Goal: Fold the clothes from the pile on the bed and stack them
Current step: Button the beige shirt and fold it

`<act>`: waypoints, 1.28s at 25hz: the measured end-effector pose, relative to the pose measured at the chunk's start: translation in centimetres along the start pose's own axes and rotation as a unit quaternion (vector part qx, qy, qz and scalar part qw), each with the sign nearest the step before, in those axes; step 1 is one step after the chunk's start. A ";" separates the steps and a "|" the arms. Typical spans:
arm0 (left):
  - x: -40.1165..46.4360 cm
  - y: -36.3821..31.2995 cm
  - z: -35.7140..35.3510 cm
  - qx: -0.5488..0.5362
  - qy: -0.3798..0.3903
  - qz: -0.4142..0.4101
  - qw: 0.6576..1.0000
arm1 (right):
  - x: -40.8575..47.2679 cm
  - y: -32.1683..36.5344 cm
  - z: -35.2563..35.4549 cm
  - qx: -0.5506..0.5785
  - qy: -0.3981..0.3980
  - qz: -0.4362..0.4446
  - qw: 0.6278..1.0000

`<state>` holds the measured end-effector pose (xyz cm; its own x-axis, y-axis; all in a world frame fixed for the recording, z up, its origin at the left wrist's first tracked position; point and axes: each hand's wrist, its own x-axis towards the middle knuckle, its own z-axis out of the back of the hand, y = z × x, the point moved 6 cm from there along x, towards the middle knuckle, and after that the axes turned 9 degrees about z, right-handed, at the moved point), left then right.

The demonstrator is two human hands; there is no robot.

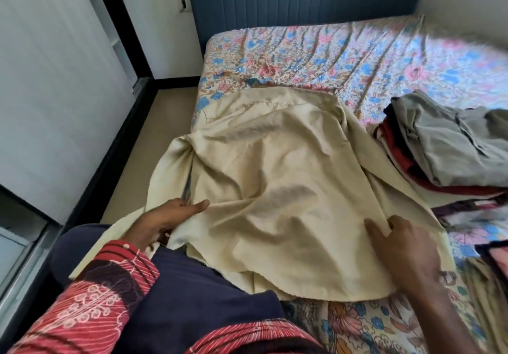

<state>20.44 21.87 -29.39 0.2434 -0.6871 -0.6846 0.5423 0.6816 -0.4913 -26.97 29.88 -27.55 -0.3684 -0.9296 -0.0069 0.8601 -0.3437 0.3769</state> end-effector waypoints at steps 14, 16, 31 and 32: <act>1.6 1.1 0.3 -0.077 -0.097 -0.033 0.992 | -0.4 -0.1 0.1 0.340 0.165 -0.057 0.924; 0.6 1.7 1.0 -0.189 -0.042 -0.004 0.981 | -0.7 -1.4 0.4 0.425 0.139 -0.125 0.886; -8.7 -1.0 -11.6 0.329 0.112 -0.343 0.872 | -10.9 11.6 -7.6 -0.025 0.187 0.557 0.809; -8.5 -1.1 -11.8 0.334 0.118 -0.344 0.870 | -10.7 11.8 -8.7 -0.047 0.179 0.554 0.812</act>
<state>8.30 29.95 -29.38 -0.4529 -0.7504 -0.4815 0.8593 -0.2233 -0.4602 -9.80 34.66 -31.13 0.7605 -0.6492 0.0137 0.6235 0.7359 0.2640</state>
